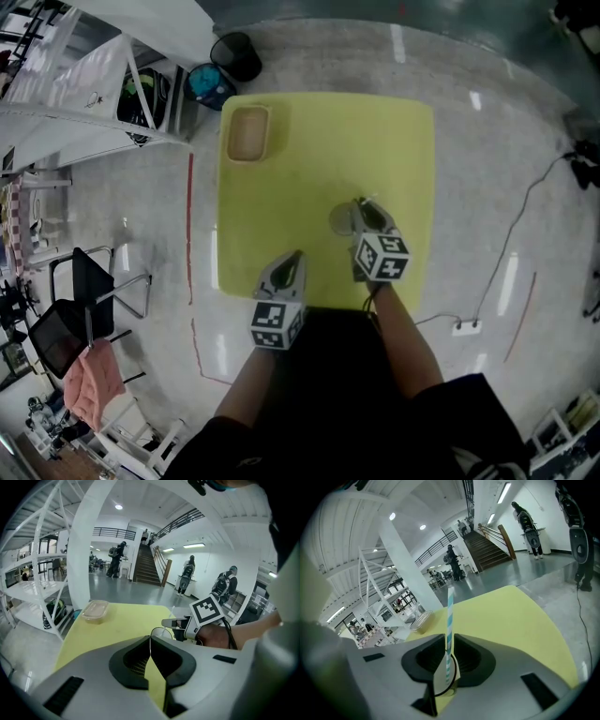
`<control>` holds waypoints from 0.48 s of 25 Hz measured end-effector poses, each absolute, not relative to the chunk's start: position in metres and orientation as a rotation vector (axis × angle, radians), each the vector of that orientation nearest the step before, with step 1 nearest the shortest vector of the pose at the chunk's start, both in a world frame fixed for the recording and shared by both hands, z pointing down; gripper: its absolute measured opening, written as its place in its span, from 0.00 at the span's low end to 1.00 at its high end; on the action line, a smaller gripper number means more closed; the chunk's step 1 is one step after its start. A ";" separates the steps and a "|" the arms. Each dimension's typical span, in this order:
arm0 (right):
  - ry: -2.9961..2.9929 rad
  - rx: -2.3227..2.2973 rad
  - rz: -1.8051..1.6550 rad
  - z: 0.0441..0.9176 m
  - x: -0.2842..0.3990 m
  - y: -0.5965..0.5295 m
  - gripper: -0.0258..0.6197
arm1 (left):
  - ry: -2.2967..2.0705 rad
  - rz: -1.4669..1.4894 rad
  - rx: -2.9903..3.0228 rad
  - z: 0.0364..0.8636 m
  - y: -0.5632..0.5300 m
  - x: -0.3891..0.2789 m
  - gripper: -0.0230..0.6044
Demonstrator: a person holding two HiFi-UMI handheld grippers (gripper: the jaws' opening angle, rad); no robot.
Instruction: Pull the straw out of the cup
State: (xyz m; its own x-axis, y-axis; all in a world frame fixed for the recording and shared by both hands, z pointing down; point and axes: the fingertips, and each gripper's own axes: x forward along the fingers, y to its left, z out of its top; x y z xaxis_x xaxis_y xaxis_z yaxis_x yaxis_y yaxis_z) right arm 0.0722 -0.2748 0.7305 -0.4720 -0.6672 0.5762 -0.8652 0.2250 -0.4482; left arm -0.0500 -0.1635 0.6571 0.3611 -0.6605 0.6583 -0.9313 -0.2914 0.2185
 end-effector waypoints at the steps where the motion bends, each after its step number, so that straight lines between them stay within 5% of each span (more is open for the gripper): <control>1: -2.237 1.440 1.087 0.731 0.072 -0.275 0.15 | -1.377 0.607 2.047 0.657 -0.164 -0.051 0.11; 12: -2.233 1.405 1.043 0.728 0.066 -0.269 0.10 | -1.407 0.586 2.027 0.653 -0.155 -0.058 0.11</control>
